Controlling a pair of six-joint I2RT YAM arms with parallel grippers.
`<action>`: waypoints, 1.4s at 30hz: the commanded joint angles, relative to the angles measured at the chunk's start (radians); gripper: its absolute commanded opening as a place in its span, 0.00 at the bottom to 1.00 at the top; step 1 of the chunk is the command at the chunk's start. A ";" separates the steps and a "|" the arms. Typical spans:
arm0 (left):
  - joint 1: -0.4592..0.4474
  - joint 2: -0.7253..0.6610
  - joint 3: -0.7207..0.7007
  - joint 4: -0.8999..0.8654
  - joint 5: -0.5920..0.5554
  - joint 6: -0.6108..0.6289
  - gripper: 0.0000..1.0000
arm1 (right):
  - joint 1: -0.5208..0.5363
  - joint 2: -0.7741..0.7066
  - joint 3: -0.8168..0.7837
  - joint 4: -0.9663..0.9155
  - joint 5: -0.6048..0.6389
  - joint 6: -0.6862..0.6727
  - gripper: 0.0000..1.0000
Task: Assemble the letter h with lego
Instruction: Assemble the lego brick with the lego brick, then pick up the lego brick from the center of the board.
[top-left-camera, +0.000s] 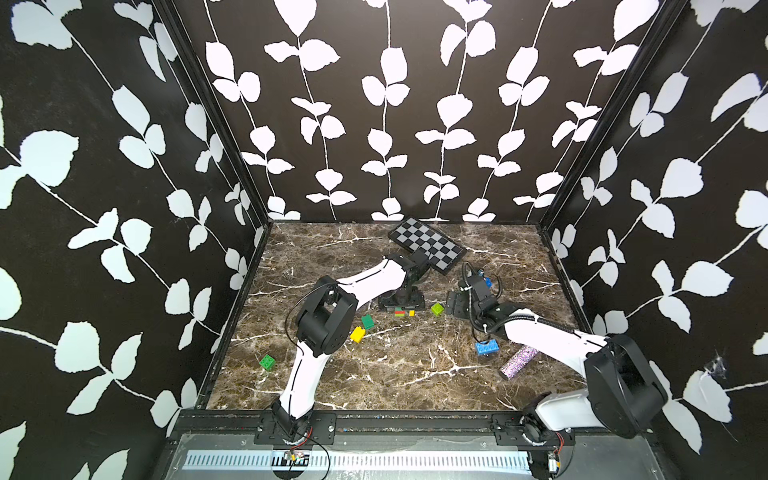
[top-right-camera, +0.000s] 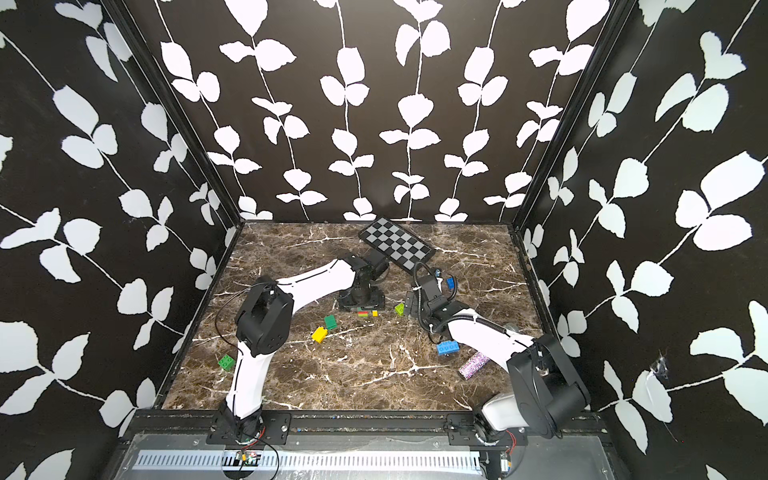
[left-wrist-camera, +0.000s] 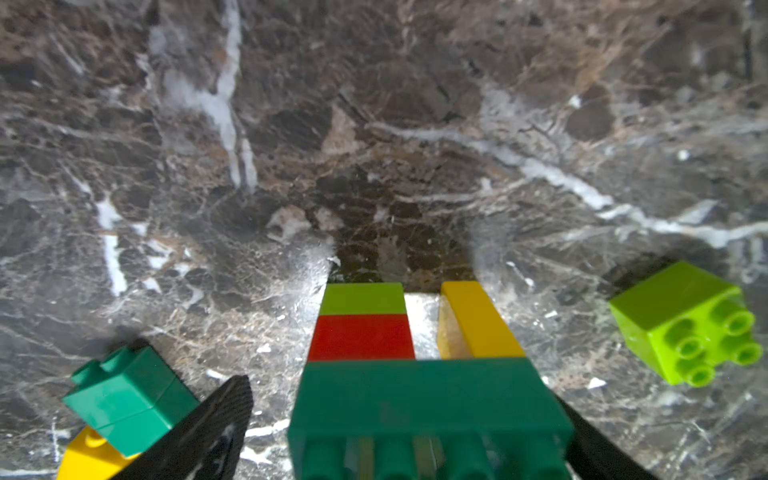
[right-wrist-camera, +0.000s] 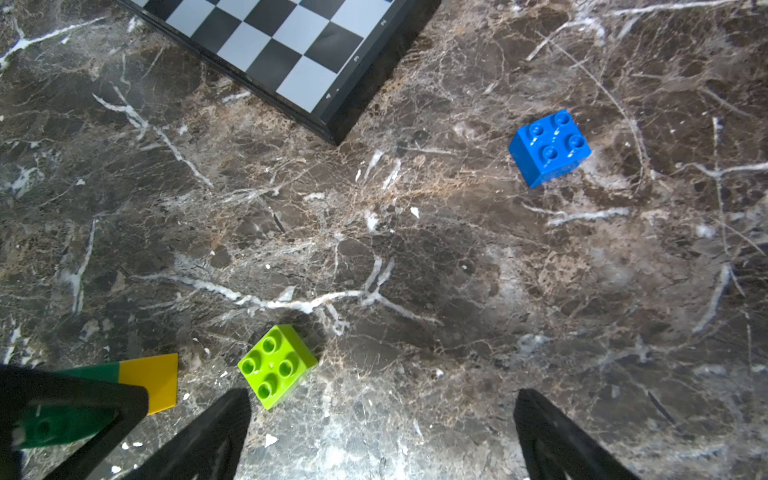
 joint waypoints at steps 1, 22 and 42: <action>0.005 -0.144 -0.017 0.000 -0.005 0.038 0.99 | 0.006 -0.032 -0.001 -0.008 0.040 0.014 0.99; 0.046 -0.881 -0.798 0.408 -0.302 0.165 0.99 | -0.006 0.184 0.150 -0.057 -0.238 -0.146 0.73; 0.166 -1.102 -1.057 0.695 -0.522 0.261 0.99 | 0.047 0.429 0.332 -0.205 -0.210 -0.285 0.65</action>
